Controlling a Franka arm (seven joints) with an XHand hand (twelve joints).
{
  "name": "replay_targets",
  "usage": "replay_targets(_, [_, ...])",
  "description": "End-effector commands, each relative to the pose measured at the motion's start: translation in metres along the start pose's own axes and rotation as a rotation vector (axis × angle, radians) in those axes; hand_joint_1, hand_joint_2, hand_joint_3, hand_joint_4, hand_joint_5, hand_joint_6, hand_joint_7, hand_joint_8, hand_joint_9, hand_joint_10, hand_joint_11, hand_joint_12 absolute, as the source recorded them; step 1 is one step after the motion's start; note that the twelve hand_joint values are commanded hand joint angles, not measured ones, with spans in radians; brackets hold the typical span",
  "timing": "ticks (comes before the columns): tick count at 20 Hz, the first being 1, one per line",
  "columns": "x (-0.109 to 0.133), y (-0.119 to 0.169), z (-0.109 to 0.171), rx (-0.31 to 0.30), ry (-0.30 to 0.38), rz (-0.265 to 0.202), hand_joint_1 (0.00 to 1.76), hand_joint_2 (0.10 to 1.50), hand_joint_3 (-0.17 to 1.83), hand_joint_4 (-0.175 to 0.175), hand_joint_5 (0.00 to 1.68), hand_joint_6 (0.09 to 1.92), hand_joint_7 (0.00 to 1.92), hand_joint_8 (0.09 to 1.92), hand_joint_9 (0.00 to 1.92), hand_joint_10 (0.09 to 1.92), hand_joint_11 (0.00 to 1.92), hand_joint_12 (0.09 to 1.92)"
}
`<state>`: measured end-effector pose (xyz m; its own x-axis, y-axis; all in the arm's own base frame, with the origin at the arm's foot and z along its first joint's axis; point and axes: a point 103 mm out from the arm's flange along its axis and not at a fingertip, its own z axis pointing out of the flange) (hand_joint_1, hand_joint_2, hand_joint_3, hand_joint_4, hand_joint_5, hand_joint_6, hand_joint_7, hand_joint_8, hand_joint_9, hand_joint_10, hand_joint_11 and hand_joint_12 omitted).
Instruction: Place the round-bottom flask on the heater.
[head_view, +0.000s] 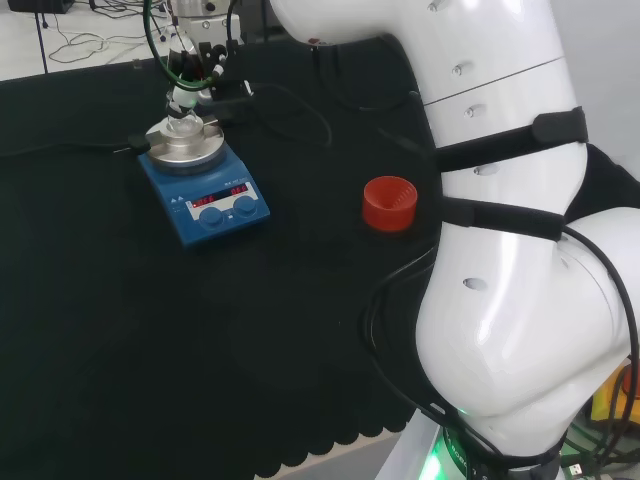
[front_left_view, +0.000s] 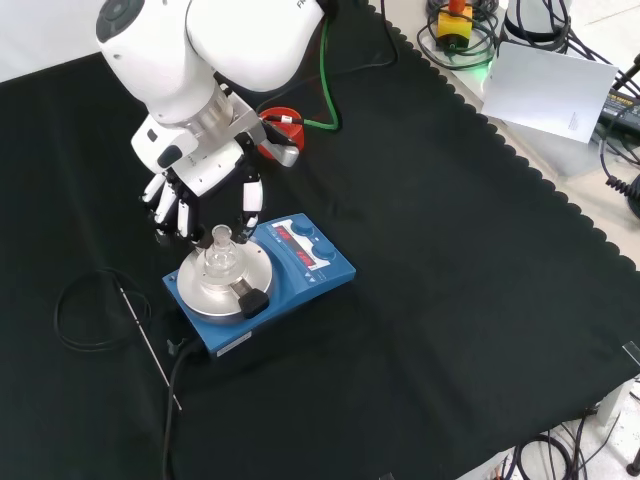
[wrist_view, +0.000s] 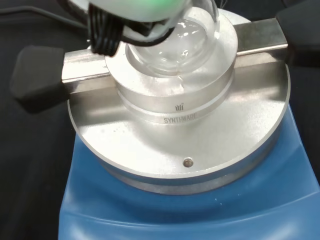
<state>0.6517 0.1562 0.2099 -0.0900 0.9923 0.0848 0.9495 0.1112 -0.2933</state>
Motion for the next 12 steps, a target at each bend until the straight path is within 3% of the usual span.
replay_targets(1, [-0.0014,0.0014,0.0023,0.007,0.0,-0.002,1.08,0.71,0.76,0.1,1.06,1.09,0.4,0.71,0.67,0.61,0.28,1.41])
replay_targets(5, [-0.0002,0.004,0.007,0.021,0.014,-0.006,1.07,0.75,0.7,0.113,1.04,1.09,0.38,0.72,0.67,0.62,0.28,1.41])
replay_targets(9, [0.0008,0.0039,0.0092,0.036,0.016,-0.012,1.02,1.0,0.28,0.131,0.94,1.1,0.28,0.76,0.56,0.68,0.23,1.43])
replay_targets(11, [0.0007,0.003,0.0086,0.034,0.021,-0.021,0.94,0.96,0.23,0.006,0.83,0.98,0.23,0.76,0.51,0.7,0.19,1.43])
replay_targets(12, [0.0007,0.0022,0.0077,0.029,0.026,-0.023,0.92,0.9,0.31,-0.032,0.76,0.94,0.22,0.76,0.49,0.71,0.18,1.43])
